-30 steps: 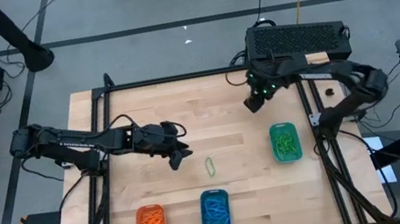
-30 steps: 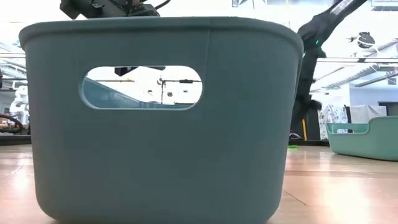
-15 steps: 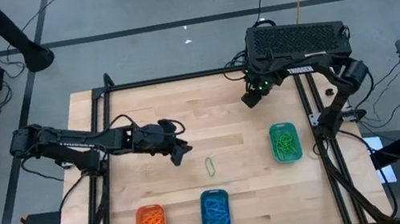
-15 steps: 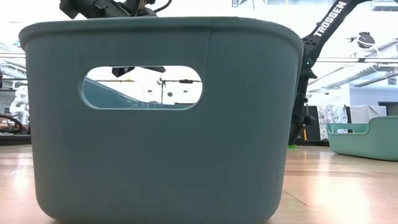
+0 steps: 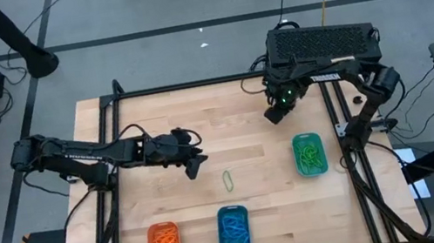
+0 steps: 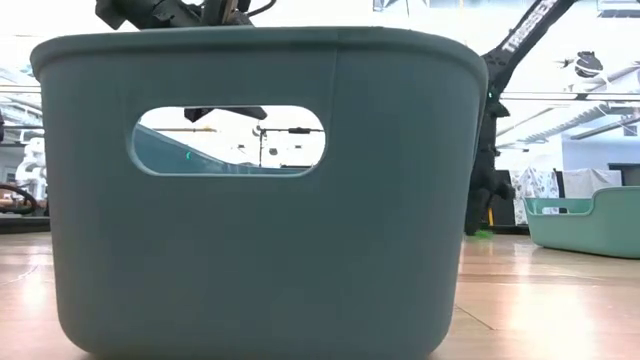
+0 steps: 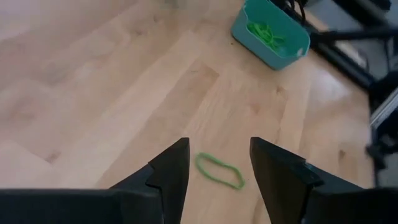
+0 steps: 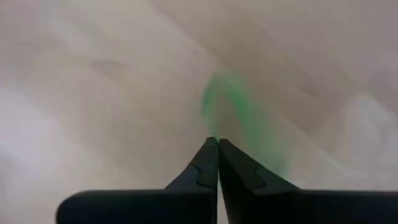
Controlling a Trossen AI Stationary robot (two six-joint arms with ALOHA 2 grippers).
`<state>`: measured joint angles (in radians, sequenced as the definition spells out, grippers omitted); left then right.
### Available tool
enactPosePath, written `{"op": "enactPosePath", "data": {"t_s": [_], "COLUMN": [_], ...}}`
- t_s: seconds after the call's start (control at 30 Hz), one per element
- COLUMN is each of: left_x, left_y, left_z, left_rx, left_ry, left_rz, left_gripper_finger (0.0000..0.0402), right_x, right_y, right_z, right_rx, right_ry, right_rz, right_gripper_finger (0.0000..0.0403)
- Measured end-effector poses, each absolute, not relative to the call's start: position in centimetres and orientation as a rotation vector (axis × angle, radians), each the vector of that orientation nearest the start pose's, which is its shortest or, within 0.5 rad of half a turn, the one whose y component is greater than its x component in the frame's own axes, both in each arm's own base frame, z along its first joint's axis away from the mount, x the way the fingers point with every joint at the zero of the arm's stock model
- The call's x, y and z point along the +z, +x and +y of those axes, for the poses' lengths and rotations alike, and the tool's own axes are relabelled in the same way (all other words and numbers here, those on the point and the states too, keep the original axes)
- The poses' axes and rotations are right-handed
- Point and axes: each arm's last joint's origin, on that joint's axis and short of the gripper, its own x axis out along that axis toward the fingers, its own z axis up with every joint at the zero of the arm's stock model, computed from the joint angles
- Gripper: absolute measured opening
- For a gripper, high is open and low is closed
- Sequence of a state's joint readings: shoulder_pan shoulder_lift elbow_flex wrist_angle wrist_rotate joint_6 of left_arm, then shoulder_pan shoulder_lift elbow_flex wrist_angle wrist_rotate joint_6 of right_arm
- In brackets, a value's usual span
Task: Sort rubber bands into baskets
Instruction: Put the green rubber band into the green bin
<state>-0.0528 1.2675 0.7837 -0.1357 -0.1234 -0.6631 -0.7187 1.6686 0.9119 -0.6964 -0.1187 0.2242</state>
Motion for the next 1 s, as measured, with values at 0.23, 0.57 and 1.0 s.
{"op": "enactPosePath", "data": {"t_s": [0.23,0.57,1.0], "left_x": [23.8,23.8,23.2], "left_y": [26.4,26.4,26.0], "left_z": [-1.0,-1.0,-1.0], "left_rx": [0.211,0.163,0.062], "left_ry": [-0.394,-0.24,0.077], "left_rz": [0.593,0.614,0.704], "left_gripper_finger": [0.0176,0.0176,0.0176], "right_x": [19.5,24.3,23.7], "right_y": [22.3,21.6,20.0], "right_z": [-15.7,-8.1,1.1], "right_rx": [-0.633,-0.602,-0.751], "right_ry": [0.747,0.799,0.811], "right_rz": [1.202,1.187,1.308], "right_gripper_finger": [0.0001,0.0,0.0]}}
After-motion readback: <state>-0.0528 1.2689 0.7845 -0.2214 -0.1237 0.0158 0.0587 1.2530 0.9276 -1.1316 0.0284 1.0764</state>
